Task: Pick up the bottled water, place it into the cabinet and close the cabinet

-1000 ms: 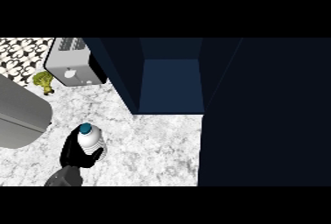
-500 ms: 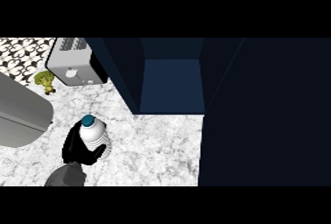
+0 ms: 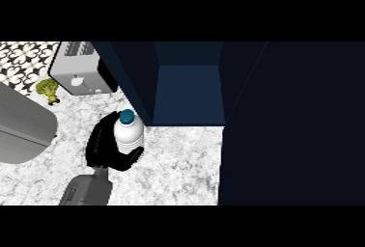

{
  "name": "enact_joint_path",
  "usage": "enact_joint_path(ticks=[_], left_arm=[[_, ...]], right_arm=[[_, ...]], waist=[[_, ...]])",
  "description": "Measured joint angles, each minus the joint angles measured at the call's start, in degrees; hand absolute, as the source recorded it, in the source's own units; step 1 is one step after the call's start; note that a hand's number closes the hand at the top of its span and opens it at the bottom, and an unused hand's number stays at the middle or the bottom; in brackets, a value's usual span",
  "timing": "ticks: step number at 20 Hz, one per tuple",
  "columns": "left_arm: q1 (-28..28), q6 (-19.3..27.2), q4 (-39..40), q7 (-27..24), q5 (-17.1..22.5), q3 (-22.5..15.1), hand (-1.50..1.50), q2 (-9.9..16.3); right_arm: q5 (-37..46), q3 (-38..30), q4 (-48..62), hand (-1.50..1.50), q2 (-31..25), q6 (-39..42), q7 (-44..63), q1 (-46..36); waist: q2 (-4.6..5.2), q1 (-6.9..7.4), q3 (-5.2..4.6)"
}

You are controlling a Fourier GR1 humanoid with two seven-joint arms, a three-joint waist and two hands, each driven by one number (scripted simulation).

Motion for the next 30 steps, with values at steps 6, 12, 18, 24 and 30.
enact_joint_path(ticks=[6,12,18,24,30], left_arm=[[-5.4,10.89,-4.13,3.8,-1.14,-5.35,1.5,-0.23],[-14.19,21.37,-1.42,4.63,-1.88,-10.89,1.5,-0.28],[-17.01,28.99,3.14,0.61,-5.57,-13.44,1.5,-0.12],[-18.81,38.2,5.37,0.46,-8.53,-15.35,1.5,-0.1],[-27.33,41.86,12.66,2.29,-11.37,-14.34,1.5,0.03]], right_arm=[[0.89,1.37,0.32,-1.5,0.37,-1.01,0.11,-0.68],[-0.77,-0.05,1.62,-1.5,-0.67,-0.28,-0.51,-1.47],[-0.35,1.07,1.51,-1.5,-0.18,-1.07,-0.2,-1.84],[-0.85,0.45,2.91,-1.5,-0.13,-0.83,-0.44,-3.55],[-1.46,0.57,2.65,-1.5,-0.91,0.09,-0.85,-2.78]], waist=[[0.05,-0.15,-0.01],[0.13,-0.46,-0.02],[-0.45,-0.18,-0.04],[-0.63,-0.39,-0.1],[-0.04,-1.74,-0.06]])
